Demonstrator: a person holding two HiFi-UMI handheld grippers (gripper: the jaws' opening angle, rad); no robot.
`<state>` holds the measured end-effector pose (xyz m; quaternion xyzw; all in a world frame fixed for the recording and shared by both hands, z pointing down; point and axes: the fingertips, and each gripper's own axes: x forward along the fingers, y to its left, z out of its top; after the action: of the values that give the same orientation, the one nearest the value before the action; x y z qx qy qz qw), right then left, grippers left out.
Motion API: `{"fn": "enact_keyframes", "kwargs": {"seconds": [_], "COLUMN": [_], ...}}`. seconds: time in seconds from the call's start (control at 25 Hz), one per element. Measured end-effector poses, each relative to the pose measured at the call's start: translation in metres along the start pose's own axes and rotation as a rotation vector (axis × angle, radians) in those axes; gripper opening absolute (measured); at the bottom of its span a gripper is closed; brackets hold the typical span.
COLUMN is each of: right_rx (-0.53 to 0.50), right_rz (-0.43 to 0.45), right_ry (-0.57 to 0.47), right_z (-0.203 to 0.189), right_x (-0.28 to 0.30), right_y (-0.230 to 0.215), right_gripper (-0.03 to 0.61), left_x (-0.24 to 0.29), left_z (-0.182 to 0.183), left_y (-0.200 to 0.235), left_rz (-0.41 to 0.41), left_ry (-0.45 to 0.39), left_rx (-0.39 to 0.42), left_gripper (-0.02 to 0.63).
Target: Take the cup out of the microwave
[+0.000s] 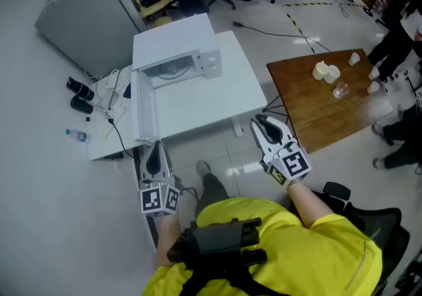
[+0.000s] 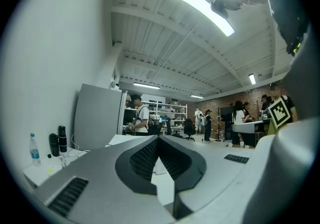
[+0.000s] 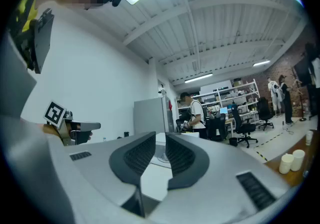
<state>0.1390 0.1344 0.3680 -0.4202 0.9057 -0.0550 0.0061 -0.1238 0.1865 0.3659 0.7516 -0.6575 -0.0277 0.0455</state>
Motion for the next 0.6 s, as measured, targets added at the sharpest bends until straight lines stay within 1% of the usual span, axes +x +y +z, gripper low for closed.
{"fn": "enact_keyframes", "kwargs": {"seconds": [0.16, 0.24, 0.32, 0.48, 0.6], "right_rx": [-0.011, -0.025, -0.039, -0.043, -0.039], "right_rz": [-0.009, -0.009, -0.003, 0.006, 0.018], "right_ry": [0.007, 0.002, 0.007, 0.004, 0.016], "right_z": [0.001, 0.004, 0.002, 0.0, -0.004], "right_x": [0.077, 0.115, 0.151, 0.211, 0.243], "right_y": [0.0, 0.005, 0.012, 0.024, 0.03], "right_gripper": [0.066, 0.066, 0.066, 0.066, 0.066], "left_x": [0.051, 0.077, 0.099, 0.132, 0.149], "left_z": [0.002, 0.001, 0.0, 0.002, -0.003], "left_y": [0.05, 0.073, 0.093, 0.126, 0.141], "left_rz": [0.001, -0.012, -0.024, -0.042, -0.054], "left_ry": [-0.009, -0.002, 0.004, 0.007, 0.021], "left_rx": [0.012, 0.021, 0.011, 0.0, -0.028], "left_gripper": [-0.008, -0.008, -0.008, -0.008, -0.008]}}
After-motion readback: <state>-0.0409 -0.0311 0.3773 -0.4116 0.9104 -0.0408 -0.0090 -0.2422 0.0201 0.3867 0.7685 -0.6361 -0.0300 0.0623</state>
